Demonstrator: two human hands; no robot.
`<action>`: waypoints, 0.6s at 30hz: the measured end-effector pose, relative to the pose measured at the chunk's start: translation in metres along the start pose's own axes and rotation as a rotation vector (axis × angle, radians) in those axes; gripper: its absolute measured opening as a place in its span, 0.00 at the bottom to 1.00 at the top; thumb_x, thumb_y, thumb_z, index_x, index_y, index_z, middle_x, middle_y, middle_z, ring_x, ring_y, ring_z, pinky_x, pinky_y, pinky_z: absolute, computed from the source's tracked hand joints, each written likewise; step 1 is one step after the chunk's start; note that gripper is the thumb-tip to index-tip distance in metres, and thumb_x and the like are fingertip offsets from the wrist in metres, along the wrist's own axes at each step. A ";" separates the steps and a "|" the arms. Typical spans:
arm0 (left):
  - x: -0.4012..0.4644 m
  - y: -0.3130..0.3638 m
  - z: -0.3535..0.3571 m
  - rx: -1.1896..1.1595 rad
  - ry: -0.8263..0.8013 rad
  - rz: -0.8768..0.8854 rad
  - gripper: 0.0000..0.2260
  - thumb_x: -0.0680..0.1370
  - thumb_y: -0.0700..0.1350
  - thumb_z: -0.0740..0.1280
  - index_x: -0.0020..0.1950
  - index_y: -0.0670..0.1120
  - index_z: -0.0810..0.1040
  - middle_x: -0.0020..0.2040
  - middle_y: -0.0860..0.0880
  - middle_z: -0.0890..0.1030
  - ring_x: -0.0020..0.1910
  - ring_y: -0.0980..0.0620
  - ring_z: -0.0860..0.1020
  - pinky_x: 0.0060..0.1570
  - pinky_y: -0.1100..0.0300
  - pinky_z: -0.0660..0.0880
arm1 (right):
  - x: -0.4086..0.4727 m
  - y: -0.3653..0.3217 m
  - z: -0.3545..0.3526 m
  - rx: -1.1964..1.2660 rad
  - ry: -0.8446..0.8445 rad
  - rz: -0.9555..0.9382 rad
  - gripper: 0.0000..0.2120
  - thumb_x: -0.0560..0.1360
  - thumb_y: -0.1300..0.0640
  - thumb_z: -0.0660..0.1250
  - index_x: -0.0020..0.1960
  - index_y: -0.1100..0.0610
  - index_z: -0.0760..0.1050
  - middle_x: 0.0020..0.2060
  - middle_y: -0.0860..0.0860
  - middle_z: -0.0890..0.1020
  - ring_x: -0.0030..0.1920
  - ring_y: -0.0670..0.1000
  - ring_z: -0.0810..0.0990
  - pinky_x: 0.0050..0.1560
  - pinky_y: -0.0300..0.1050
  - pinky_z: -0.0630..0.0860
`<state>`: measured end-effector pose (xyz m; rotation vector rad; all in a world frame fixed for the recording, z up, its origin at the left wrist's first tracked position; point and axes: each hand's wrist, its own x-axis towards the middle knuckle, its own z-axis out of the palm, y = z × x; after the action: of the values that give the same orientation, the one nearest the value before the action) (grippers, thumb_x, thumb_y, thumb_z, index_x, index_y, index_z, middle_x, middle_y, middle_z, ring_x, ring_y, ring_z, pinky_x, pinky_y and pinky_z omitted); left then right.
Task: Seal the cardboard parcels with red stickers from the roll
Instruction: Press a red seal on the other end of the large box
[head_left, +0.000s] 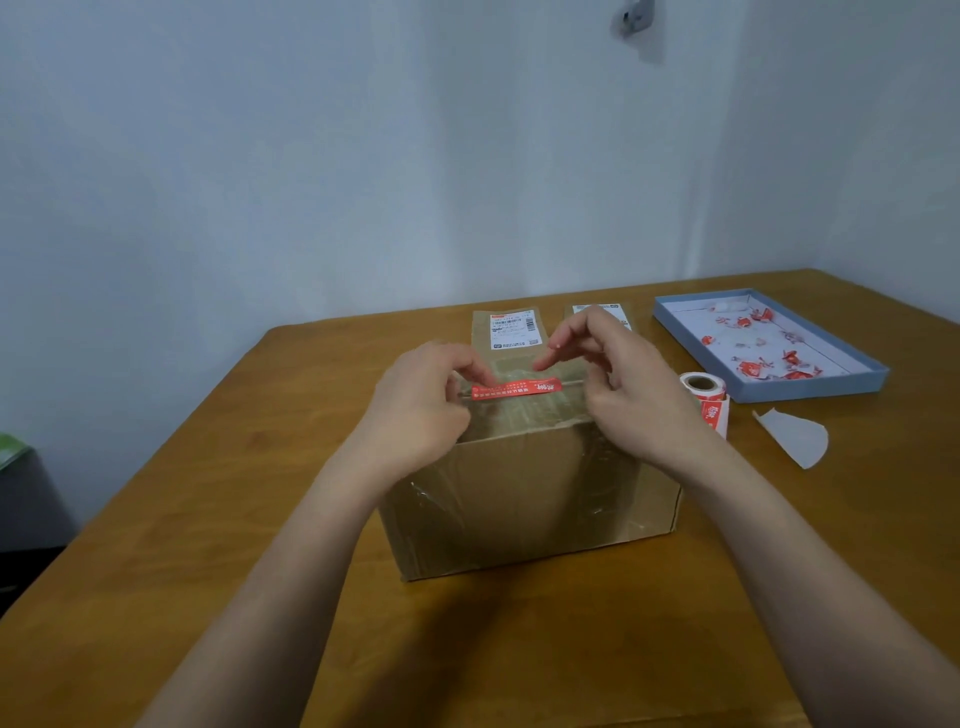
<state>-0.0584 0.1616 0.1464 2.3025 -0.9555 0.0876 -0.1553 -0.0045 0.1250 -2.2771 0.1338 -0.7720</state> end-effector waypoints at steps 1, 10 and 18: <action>-0.002 0.000 0.000 0.037 0.012 0.043 0.21 0.73 0.28 0.59 0.48 0.53 0.81 0.48 0.50 0.77 0.47 0.49 0.74 0.44 0.52 0.74 | -0.002 -0.001 -0.002 0.008 -0.035 -0.027 0.20 0.74 0.72 0.56 0.54 0.49 0.69 0.47 0.38 0.82 0.56 0.41 0.78 0.56 0.52 0.76; -0.009 0.000 0.004 0.070 0.092 0.172 0.23 0.70 0.24 0.59 0.52 0.45 0.85 0.53 0.52 0.71 0.57 0.51 0.72 0.58 0.56 0.74 | -0.005 -0.005 -0.004 -0.079 -0.201 -0.104 0.13 0.73 0.63 0.57 0.52 0.46 0.64 0.51 0.35 0.82 0.56 0.40 0.75 0.51 0.53 0.73; -0.009 0.002 0.005 0.072 0.088 0.171 0.20 0.70 0.25 0.60 0.50 0.44 0.84 0.52 0.51 0.72 0.54 0.51 0.73 0.55 0.54 0.75 | -0.002 -0.010 -0.003 -0.140 -0.248 -0.090 0.10 0.72 0.55 0.54 0.53 0.48 0.63 0.48 0.33 0.81 0.56 0.39 0.73 0.53 0.50 0.72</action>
<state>-0.0674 0.1632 0.1405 2.2572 -1.1182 0.2966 -0.1599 0.0018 0.1317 -2.5051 -0.0311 -0.5329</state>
